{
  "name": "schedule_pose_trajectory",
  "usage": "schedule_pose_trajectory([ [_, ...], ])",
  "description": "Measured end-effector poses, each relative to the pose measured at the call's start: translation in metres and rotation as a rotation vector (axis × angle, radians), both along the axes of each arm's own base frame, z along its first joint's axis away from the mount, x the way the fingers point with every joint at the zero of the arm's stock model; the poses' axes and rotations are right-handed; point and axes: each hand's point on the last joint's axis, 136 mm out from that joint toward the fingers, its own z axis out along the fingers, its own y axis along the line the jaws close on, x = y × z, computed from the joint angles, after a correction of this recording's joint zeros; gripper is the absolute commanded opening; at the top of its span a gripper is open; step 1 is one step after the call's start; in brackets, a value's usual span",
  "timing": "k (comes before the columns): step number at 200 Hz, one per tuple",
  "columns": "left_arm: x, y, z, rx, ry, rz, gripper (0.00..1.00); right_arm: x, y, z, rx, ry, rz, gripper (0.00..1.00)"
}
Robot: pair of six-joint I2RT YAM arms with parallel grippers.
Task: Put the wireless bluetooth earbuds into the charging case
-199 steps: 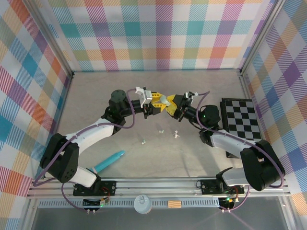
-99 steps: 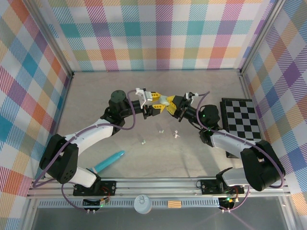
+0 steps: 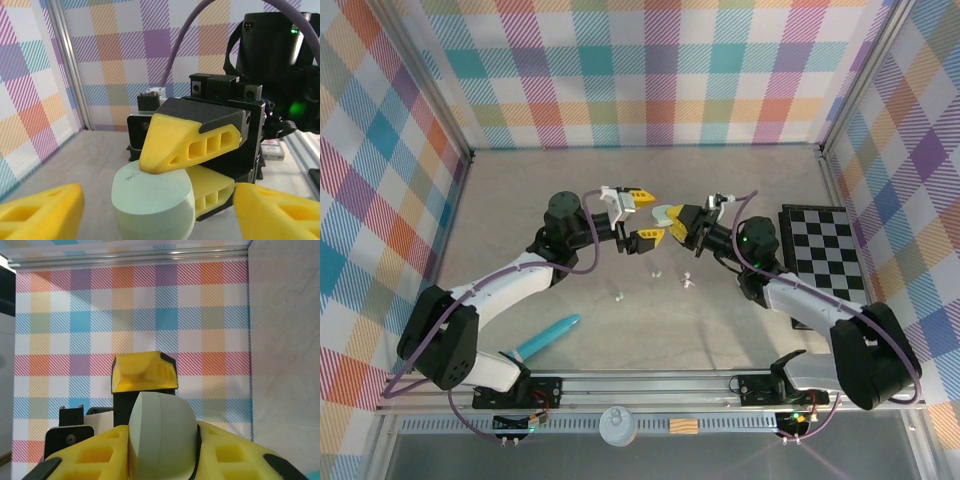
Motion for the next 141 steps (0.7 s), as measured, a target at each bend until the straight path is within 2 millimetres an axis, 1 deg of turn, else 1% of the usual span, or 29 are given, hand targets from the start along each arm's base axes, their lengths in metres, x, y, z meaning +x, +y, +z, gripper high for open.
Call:
schedule_pose_trajectory([
  [23,-0.003,0.001,-0.001,-0.001,0.007,0.014,1.00,-0.004,-0.002,0.014,-0.048,-0.075,-0.006,0.18],
  [42,-0.008,-0.002,-0.008,0.006,0.017,0.031,1.00,-0.006,-0.002,0.025,-0.082,-0.139,-0.007,0.17],
  [56,-0.011,-0.004,-0.015,0.017,0.020,0.048,1.00,-0.006,-0.001,0.027,-0.104,-0.164,-0.007,0.17],
  [82,-0.010,-0.005,-0.019,0.012,0.011,0.089,0.91,-0.007,0.000,0.020,-0.144,-0.176,0.000,0.17],
  [93,-0.007,-0.004,-0.016,-0.002,0.006,0.107,0.89,-0.007,0.000,0.018,-0.155,-0.179,0.005,0.17],
  [111,-0.003,-0.002,-0.006,-0.044,-0.007,0.137,0.86,-0.008,0.000,0.016,-0.164,-0.184,0.008,0.17],
  [127,0.001,-0.002,0.001,-0.081,-0.012,0.149,0.77,-0.008,0.000,0.016,-0.166,-0.186,0.007,0.17],
  [141,0.002,-0.003,0.002,-0.097,-0.008,0.147,0.75,-0.008,0.000,0.018,-0.161,-0.189,0.006,0.17],
])
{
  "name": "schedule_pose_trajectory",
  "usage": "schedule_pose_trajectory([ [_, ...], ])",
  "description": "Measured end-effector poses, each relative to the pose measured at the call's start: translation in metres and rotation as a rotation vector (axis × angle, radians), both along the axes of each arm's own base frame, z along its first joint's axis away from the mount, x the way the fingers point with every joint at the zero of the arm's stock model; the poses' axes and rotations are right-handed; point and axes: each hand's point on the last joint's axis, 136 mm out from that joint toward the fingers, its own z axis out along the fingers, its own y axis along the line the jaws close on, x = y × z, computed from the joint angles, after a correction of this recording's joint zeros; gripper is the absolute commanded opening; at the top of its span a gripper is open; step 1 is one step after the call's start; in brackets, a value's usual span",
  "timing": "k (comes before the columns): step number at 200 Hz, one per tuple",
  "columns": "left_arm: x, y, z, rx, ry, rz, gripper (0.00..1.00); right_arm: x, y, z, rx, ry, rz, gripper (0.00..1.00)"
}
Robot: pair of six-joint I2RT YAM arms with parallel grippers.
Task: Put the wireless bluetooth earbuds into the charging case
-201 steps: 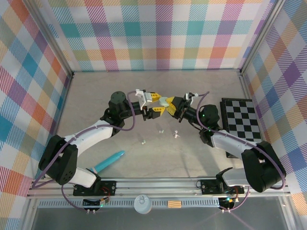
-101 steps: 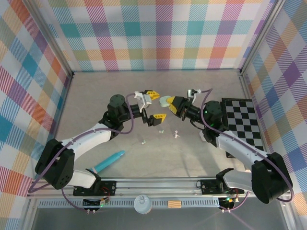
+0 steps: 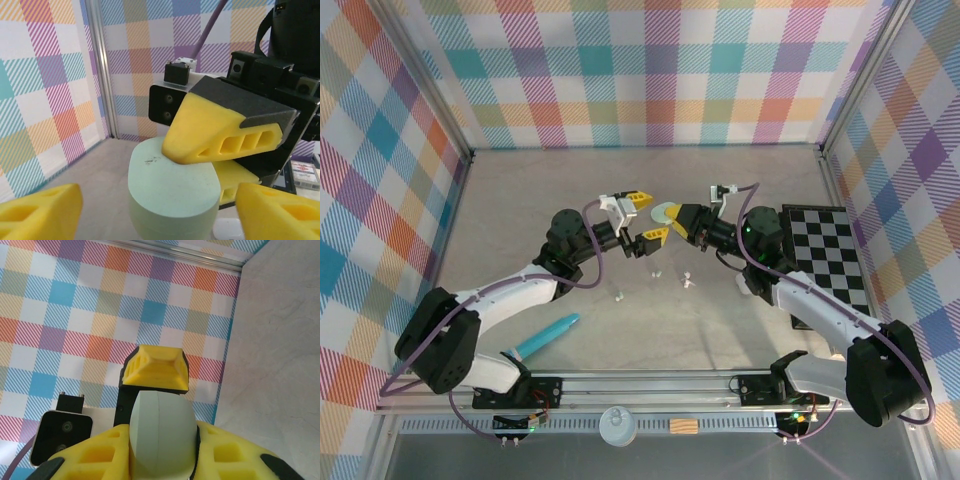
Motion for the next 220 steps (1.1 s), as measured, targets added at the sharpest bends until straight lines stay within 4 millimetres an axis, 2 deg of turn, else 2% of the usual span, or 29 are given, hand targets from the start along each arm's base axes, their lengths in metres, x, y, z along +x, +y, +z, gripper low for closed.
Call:
schedule_pose_trajectory([
  [30,0.003,-0.002,-0.006,0.004,0.014,-0.001,0.66,0.004,0.002,0.008,0.050,-0.013,0.003,0.17],
  [56,0.004,-0.003,-0.008,0.006,0.016,0.000,0.62,0.010,0.005,0.002,0.085,0.019,0.007,0.17],
  [103,0.006,-0.001,0.001,-0.019,-0.021,0.015,0.54,0.010,0.005,0.002,0.102,0.049,0.005,0.17],
  [163,0.009,-0.003,-0.003,-0.021,-0.026,0.015,0.54,0.009,0.004,0.012,0.147,0.049,0.010,0.17],
  [220,0.008,-0.003,0.002,-0.034,-0.045,0.014,0.55,0.008,0.004,0.014,0.155,0.040,0.013,0.18],
])
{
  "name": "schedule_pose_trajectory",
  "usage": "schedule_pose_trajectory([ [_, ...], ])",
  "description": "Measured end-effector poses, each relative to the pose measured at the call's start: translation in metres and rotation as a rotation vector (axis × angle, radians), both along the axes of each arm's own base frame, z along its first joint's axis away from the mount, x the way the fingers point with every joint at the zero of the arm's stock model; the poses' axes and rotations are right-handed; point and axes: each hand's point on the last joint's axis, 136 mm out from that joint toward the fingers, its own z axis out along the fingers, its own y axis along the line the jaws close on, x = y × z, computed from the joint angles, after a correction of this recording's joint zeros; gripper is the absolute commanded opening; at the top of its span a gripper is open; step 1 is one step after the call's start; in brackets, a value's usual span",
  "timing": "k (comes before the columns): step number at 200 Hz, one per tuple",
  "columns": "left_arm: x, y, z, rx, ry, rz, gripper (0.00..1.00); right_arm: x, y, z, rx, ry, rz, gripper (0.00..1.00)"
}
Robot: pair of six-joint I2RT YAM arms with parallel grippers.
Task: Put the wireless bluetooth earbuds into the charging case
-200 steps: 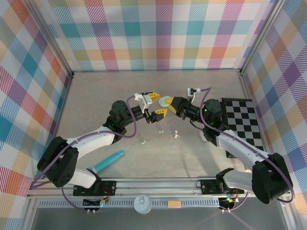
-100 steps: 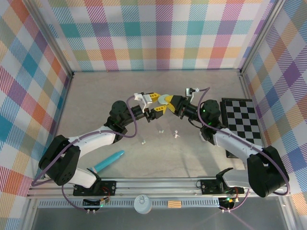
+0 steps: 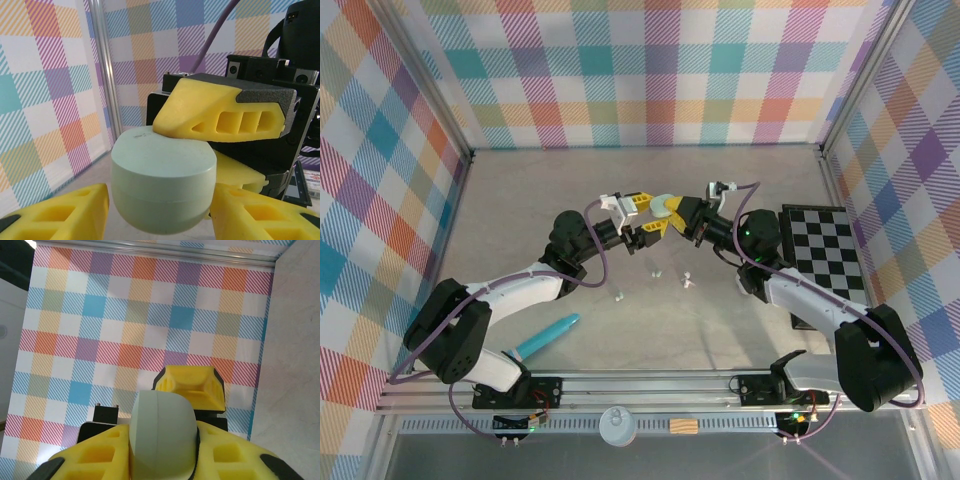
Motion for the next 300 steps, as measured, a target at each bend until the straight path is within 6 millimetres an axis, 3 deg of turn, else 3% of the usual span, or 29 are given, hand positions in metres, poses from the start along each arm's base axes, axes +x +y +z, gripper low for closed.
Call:
schedule_pose_trajectory([
  [108,0.0004,-0.0003,0.0031,-0.013,-0.012,-0.001,0.56,-0.0019,0.0020,-0.0003,0.000,0.001,0.007,0.18],
  [149,0.0007,-0.0007,0.0026,-0.015,-0.007,-0.003,0.52,-0.0019,0.0020,-0.0003,0.000,0.001,0.007,0.18],
  [183,0.0003,-0.0010,0.0030,-0.022,0.006,-0.009,0.56,-0.0018,0.0021,-0.0005,-0.001,0.002,0.007,0.17],
  [229,0.0016,-0.0028,0.0007,-0.020,0.017,-0.015,0.51,-0.0015,0.0023,-0.0012,-0.001,0.004,0.007,0.17],
  [300,0.0013,-0.0030,0.0009,-0.025,0.028,-0.019,0.54,-0.0026,0.0036,-0.0014,-0.002,0.004,0.011,0.17],
])
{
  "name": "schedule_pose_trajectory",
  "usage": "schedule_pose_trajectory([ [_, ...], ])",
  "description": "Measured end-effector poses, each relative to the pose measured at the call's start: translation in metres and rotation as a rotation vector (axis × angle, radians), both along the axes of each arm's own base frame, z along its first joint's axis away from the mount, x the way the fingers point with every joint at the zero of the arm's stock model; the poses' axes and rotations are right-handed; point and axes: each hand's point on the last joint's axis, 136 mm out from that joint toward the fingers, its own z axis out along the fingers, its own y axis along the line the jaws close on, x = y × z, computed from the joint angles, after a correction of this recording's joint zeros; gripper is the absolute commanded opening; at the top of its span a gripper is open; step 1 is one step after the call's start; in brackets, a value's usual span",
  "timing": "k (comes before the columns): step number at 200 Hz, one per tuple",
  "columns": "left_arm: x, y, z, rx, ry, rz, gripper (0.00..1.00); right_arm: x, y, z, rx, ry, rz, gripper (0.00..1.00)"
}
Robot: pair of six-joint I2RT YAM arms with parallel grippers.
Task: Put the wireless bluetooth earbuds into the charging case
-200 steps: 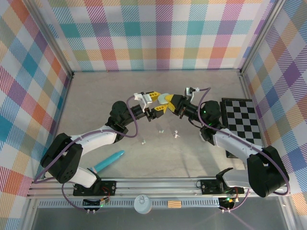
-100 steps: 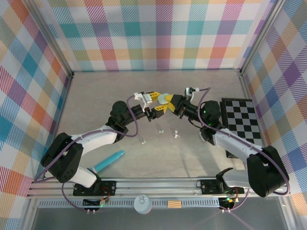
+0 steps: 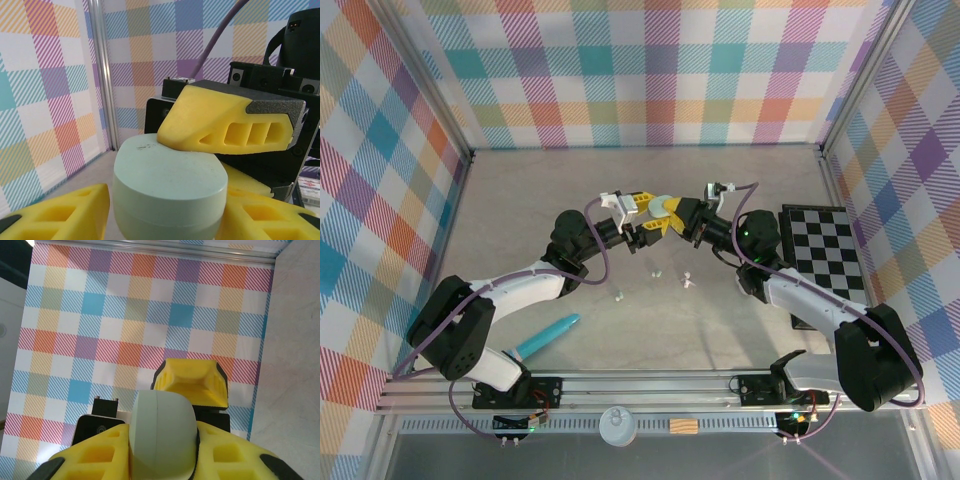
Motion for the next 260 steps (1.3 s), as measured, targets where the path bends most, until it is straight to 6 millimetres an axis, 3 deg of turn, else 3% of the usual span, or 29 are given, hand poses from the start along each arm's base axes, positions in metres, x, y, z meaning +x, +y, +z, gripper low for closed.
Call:
schedule_pose_trajectory([
  [81,-0.002,-0.001,0.000,-0.003,0.011,-0.017,0.33,0.001,-0.001,0.000,0.001,0.002,-0.010,0.19],
  [180,-0.005,-0.002,-0.001,0.003,0.011,-0.034,0.31,-0.004,-0.004,-0.012,-0.101,0.000,-0.029,0.66],
  [260,-0.012,-0.001,0.013,-0.051,-0.015,-0.068,0.31,-0.023,-0.016,0.010,-0.295,-0.165,-0.047,0.84],
])
